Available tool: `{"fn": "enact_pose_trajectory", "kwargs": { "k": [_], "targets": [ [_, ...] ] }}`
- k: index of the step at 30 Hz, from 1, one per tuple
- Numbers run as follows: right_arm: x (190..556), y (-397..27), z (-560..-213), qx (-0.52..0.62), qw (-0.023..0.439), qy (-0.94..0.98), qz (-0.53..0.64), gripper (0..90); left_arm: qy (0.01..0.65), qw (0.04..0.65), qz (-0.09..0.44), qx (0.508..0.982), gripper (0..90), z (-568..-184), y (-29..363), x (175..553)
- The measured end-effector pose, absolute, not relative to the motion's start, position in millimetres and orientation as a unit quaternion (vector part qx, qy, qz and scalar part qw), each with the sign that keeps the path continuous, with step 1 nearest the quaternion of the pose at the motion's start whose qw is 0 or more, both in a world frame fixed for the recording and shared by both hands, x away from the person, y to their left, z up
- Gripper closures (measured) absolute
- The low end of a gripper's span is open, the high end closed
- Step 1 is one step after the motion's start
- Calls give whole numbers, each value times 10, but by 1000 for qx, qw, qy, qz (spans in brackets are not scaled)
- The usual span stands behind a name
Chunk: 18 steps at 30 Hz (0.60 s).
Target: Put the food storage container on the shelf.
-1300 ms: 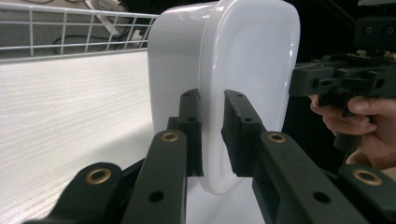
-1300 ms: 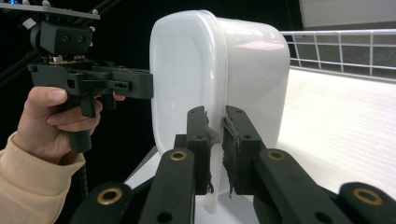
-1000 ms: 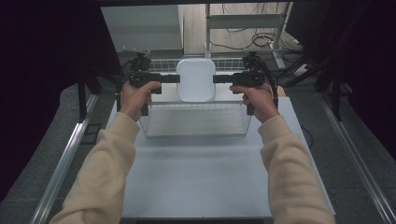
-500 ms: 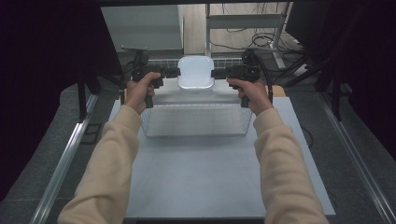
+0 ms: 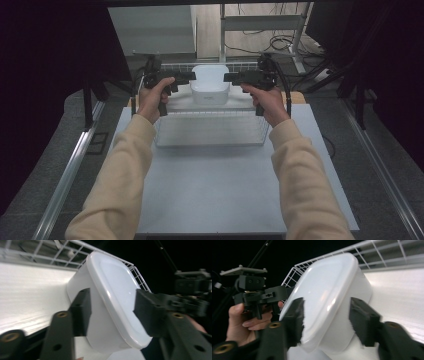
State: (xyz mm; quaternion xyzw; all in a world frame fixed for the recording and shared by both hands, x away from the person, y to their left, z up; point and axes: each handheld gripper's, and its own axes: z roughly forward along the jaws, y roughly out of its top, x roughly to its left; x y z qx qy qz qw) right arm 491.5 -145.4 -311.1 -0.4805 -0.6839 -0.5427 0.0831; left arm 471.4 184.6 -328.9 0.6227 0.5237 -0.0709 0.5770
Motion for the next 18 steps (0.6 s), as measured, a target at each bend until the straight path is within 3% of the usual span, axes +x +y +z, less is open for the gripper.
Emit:
{"fn": "enact_pose_trajectory", "kwargs": {
  "k": [2, 6, 12, 18],
  "targets": [
    [4788, -1461, -3049, -460, 47, -697, -548, 384, 517, 574, -43, 634, 353, -3230, 1842, 4607],
    [4490, -1508, -3022, -414, -4, -725, -550, 349, 492, 567, -1, 661, 290, -3161, 1824, 4316],
    [4026, -1600, -3131, -365, -75, -769, -520, 324, 465, 552, 40, 691, 257, -3219, 1917, 3859],
    [3544, -1747, -3325, -336, -106, -781, -515, 306, 456, 536, 81, 706, 238, -3465, 2019, 3341]
  ]
}}
